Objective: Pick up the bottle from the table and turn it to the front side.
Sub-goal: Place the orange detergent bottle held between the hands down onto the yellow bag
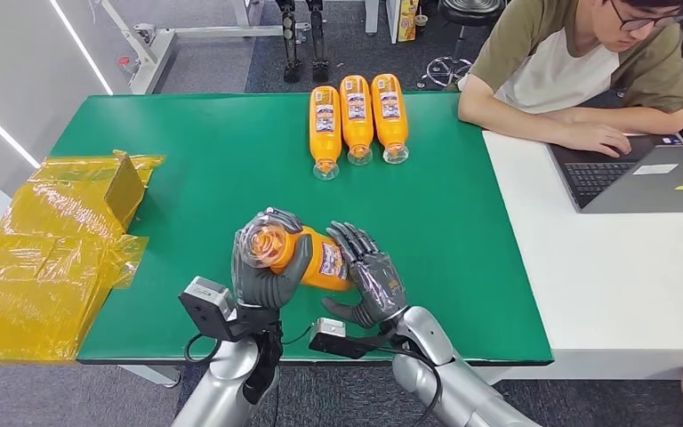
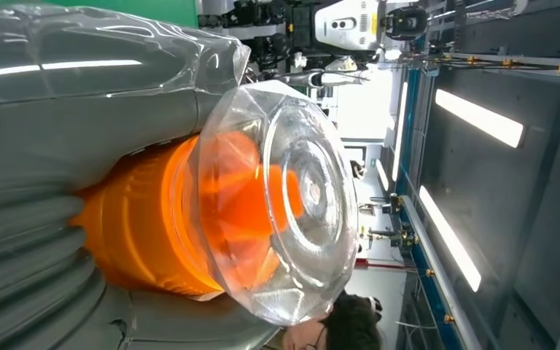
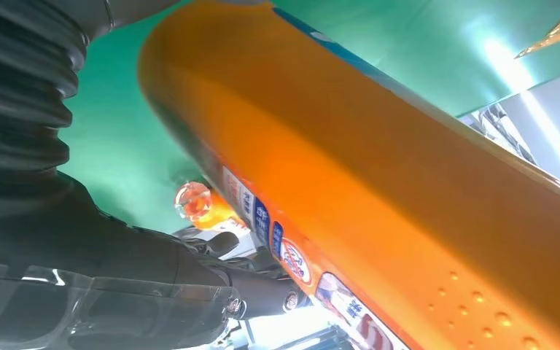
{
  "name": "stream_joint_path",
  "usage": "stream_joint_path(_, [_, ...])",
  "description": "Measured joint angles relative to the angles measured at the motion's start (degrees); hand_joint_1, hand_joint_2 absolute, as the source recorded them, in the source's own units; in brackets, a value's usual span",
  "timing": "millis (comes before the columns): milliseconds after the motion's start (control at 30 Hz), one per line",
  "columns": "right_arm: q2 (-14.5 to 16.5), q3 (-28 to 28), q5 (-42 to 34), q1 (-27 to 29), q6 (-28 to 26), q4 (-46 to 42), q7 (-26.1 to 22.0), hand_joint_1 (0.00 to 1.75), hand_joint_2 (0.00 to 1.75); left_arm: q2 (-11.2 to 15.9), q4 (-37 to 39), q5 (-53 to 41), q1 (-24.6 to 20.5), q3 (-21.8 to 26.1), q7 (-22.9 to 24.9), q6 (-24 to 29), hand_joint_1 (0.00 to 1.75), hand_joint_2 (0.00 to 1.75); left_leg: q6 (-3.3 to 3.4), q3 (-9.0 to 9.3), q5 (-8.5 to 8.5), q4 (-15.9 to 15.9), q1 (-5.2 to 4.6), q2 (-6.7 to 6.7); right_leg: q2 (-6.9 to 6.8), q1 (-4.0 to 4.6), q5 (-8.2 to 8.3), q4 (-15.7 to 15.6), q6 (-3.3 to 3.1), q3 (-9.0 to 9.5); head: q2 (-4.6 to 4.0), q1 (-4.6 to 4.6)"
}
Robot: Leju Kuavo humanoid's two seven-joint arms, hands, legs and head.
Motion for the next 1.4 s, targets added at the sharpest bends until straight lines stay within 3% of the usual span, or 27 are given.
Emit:
stream_joint_path(167, [0.3, 0.3, -1.8, 1.0, -3.0, 0.4, -1.2, 0.0, 1.75, 0.4, -3.0, -7.1, 0.0, 0.1, 2.7, 8.1, 1.75, 1.75, 0.0, -0.02, 0.0, 0.0, 0.0, -0.01, -0.03, 0.0, 0.0, 0.0, 0.0, 0.01, 0.0, -0.01])
stream_joint_path(367, [1.0, -1.3, -4.3, 6.8, -4.9, -4.9, -5.2, 0.0, 1.75, 1.6, -5.9, -26.9, -1.0, 2.7, 11.0, 24.4, 1.75, 1.75, -0.02, -0.03, -0.02, 0.0, 0.02, -0.03, -0.05, 0.0, -0.04, 0.0, -0.04, 0.0, 0.0, -0.01])
stream_joint_path(500, [2.9, -4.3, -8.9, 11.3, -4.9, -10.3, -10.5, 0.0, 1.75, 3.9, -5.1, -39.1, -3.4, 5.2, 17.0, 27.5, 1.75, 1.75, -0.04, -0.02, -0.01, -0.1, 0.04, -0.02, -0.05, 0.01, -0.08, 0.0, -0.09, 0.0, 0.0, -0.01])
stream_joint_path(700, [5.9, -8.5, -15.3, 17.3, -4.9, -17.0, -15.9, 0.0, 1.75, 8.7, 1.2, -63.3, -10.3, 12.7, 23.9, 27.8, 1.75, 1.75, -0.12, 0.03, 0.05, -0.1, 0.04, 0.01, -0.02, 0.02, -0.06, 0.1, -0.12, 0.0, -0.01, 0.0])
stream_joint_path(867, [7.5, -11.7, -16.3, 22.6, -4.9, -23.1, -17.3, 0.0, 1.75, 14.2, 10.9, -73.9, -18.1, 16.3, 29.5, 27.6, 1.75, 1.75, -0.19, 0.03, 0.1, -0.1, 0.04, -0.03, -0.05, 0.02, -0.06, 0.1, -0.12, -0.01, 0.0, 0.02])
stream_joint_path(967, [7.8, -13.4, -15.8, 25.0, -4.9, -26.5, -17.5, 0.0, 1.75, 17.3, 19.5, -78.8, -23.4, 16.4, 34.0, 26.4, 1.75, 1.75, -0.2, 0.03, 0.1, -0.1, 0.03, 0.06, 0.04, 0.02, -0.03, 0.2, -0.16, -0.04, 0.0, 0.01])
stream_joint_path(1100, [7.9, -14.8, -15.3, 26.4, -4.9, -29.0, -17.6, 0.0, 1.75, 19.5, 27.0, -81.0, -27.5, 15.7, 38.5, 20.7, 1.75, 1.75, -0.2, 0.03, 0.1, -0.1, 0.01, 0.11, 0.09, 0.01, -0.02, 0.1, -0.18, -0.06, 0.0, 0.02])
stream_joint_path(1200, [8.0, -15.5, -15.4, 26.8, -4.9, -29.8, -17.3, 0.0, 1.75, 20.6, 30.5, -81.3, -28.7, 13.5, 40.6, 17.0, 1.75, 1.75, -0.19, 0.02, 0.09, -0.1, 0.01, 0.11, 0.08, 0.01, -0.02, 0.1, -0.17, -0.07, 0.0, 0.03])
stream_joint_path(1400, [8.2, -15.9, -15.9, 27.0, -4.9, -30.1, -17.2, 0.0, 1.75, 21.6, 35.1, -81.4, -28.8, 6.5, 40.3, 12.3, 1.75, 1.75, -0.21, 0.0, 0.08, -0.1, 0.01, 0.11, 0.07, -0.01, -0.03, 0.1, -0.17, -0.07, 0.0, 0.03])
